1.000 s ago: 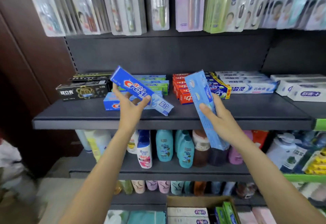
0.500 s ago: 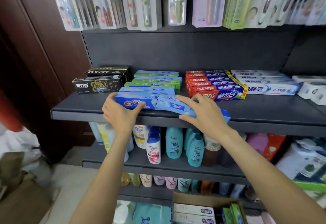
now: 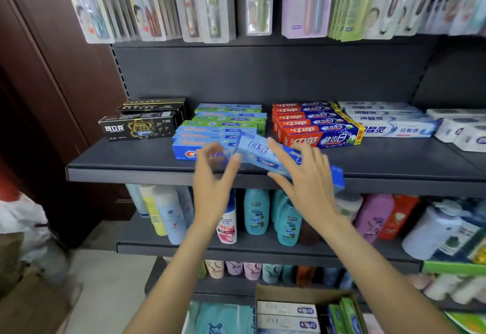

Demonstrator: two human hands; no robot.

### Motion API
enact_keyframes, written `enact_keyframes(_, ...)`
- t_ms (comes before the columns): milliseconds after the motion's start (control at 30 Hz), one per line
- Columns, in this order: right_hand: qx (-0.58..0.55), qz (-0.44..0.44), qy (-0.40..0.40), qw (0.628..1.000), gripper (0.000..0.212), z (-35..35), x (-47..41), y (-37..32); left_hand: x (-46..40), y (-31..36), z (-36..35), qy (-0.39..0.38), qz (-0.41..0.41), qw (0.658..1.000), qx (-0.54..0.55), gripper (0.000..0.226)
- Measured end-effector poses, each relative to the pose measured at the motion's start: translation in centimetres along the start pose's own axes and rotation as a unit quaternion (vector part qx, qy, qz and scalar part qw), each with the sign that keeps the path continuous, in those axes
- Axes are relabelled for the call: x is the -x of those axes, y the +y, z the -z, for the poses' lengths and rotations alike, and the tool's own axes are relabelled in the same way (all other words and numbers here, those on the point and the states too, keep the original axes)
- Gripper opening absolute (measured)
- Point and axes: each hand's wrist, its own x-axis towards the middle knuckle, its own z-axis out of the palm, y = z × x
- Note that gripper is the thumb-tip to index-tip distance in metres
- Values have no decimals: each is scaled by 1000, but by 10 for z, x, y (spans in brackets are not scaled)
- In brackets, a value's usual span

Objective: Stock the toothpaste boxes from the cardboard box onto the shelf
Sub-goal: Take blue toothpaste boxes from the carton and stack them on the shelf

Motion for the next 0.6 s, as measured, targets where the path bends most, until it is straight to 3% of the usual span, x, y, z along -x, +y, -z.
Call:
enact_keyframes(67, -127, -86, -13, 988, 67, 5, 13, -17, 21, 17, -14, -130, 124, 973, 147, 46)
enact_keyframes(133, -212, -119, -43, 969, 73, 6, 26, -27, 32, 20, -26, -171, 138, 963, 155, 43)
enact_keyframes(233, -226, -62, -88, 968, 84, 8, 41, -24, 35, 17, -28, -136, 121, 975, 129, 28)
enact_keyframes(367, -241, -32, -129, 961, 94, 14, 43, -15, 42, 14, -25, -153, 81, 982, 81, 35)
enact_keyframes(533, -293, -27, -181, 938, 84, 34, 27, -20, 43, 15, -20, -115, 71, 988, 78, 32)
enact_keyframes(600, -313, -37, -167, 934, 74, 47, 16, -16, 37, 13, -10, -134, 26, 991, 15, 30)
